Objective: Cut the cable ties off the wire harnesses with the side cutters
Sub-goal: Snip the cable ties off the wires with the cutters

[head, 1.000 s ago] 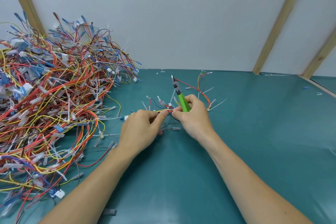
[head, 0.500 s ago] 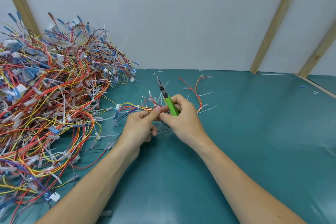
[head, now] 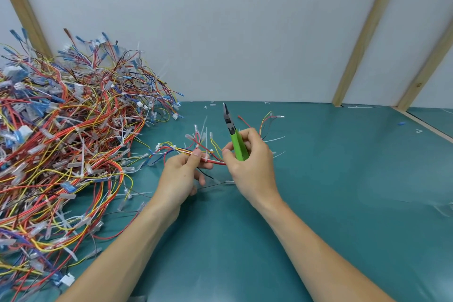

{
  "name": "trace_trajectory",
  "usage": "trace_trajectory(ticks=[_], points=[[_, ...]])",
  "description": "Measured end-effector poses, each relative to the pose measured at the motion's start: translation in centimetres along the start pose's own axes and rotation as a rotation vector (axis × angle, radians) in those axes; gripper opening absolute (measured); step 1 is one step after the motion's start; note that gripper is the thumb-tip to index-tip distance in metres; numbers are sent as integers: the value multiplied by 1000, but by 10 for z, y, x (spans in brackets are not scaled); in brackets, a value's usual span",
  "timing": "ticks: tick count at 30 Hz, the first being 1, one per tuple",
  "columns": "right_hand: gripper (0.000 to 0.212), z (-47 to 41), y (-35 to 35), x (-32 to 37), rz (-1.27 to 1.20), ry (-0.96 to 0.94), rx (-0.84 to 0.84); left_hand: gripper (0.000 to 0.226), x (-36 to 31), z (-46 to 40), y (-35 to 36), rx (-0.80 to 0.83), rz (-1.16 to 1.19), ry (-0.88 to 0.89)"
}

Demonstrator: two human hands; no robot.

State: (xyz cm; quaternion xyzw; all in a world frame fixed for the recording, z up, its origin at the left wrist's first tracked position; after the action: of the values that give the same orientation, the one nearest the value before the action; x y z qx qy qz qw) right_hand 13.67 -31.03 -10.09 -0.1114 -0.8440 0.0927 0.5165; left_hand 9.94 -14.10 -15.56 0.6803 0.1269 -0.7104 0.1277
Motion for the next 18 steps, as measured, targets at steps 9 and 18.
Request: trace_trajectory(ticks=[9, 18], points=[[15, -1, -14, -1, -38, 31, -100, 26, -29, 6, 5, 77, 97, 235], [16, -3, -12, -13, -13, 81, -46, 28, -8, -9, -13, -12, -26, 124]])
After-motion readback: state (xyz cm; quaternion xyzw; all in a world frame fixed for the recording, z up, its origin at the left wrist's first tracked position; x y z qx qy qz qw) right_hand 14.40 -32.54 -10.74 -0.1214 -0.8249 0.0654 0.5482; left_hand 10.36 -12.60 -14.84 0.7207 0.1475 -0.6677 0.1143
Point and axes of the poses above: each hand's wrist, its own z-axis away from the middle knuckle, its own y-axis out of the palm, x = y × z, the point moved 10 cm from there along -z, towards the middle knuckle, and after that the axes turned 1 degree about -x, right-handed, at the moved point
